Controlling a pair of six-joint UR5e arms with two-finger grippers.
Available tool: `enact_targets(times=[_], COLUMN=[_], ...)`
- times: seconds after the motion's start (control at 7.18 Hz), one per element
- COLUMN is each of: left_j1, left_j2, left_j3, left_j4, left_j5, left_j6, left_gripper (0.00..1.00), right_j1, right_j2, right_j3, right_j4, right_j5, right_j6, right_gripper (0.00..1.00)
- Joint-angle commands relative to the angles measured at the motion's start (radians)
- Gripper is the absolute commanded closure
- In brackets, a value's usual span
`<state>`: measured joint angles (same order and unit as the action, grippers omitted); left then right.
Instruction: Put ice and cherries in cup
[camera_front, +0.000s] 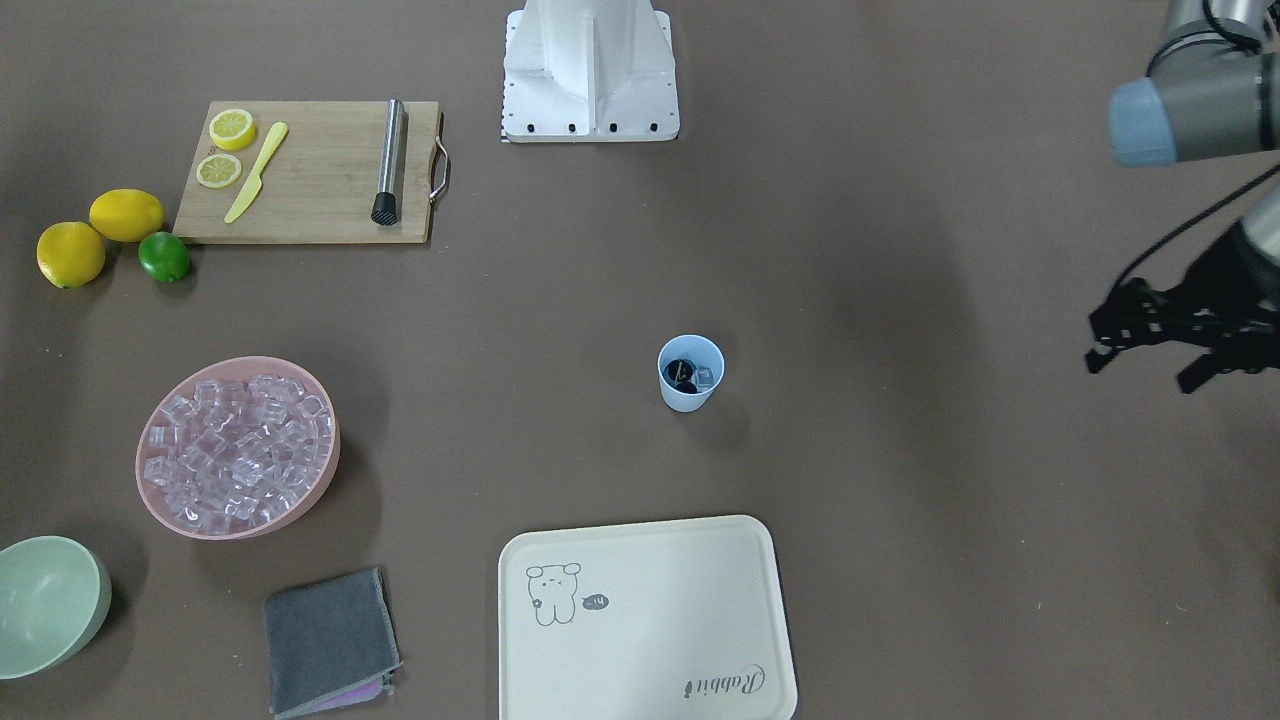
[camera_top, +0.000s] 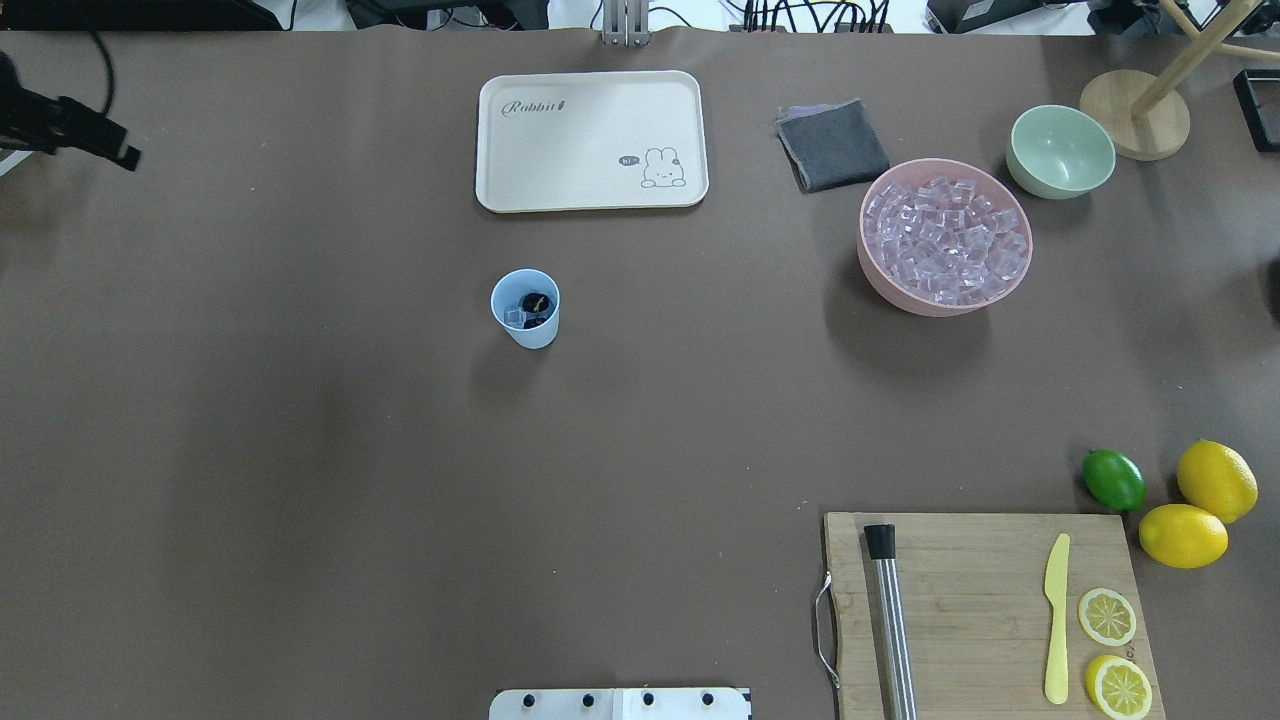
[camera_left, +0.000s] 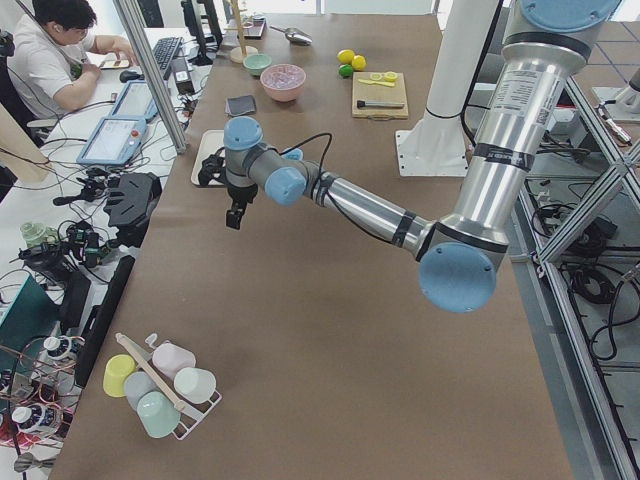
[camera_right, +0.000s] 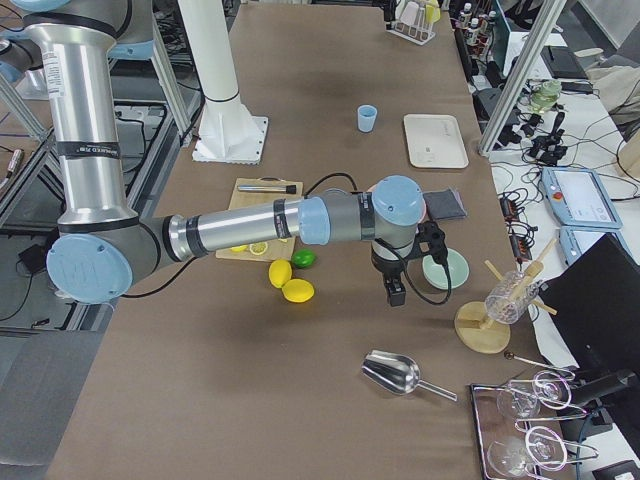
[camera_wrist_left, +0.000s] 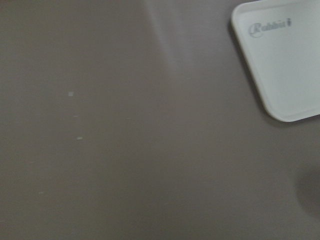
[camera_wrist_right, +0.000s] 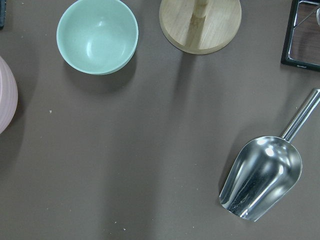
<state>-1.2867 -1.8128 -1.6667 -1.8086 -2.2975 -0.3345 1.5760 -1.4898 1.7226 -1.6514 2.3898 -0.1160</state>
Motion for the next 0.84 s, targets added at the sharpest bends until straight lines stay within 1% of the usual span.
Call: enact_targets(times=[0.0, 0.14, 0.28, 0.42, 0.56, 0.7], left_j1=[-0.146, -0.201, -0.23, -0.239, -0.238, -0.238], left_j2=[0.129, 0.167, 0.176, 0.159, 0.136, 0.138], left_j3=[0.086, 0.096, 0.097, 0.1, 0.096, 0.102], left_j4=[-0.014, -0.014, -0.009, -0.009, -0.008, -0.015], left_j5=[-0.1, -0.13, -0.122, -0.115, -0.087, -0.057], left_j6=[0.243, 0.294, 0.263, 0.212, 0.189, 0.19], left_gripper=[0.03, 0.03, 0.03, 0.03, 0.03, 0.03], right_j1=[-0.001, -0.001, -0.01, -0.02, -0.021, -0.021], right_j2=[-0.006, 0.005, 0.011, 0.013, 0.013, 0.017], right_j3=[0.029, 0.022, 0.003, 0.002, -0.02, -0.015], right_j4=[-0.001, -0.001, -0.001, -0.001, -0.001, 0.001], right_j5=[0.006, -0.003, -0.015, -0.029, -0.014, -0.039], right_j6=[-0.019, -0.021, -0.021, -0.019, 0.019, 0.019], right_gripper=[0.01, 0.01, 0.01, 0.01, 0.01, 0.01])
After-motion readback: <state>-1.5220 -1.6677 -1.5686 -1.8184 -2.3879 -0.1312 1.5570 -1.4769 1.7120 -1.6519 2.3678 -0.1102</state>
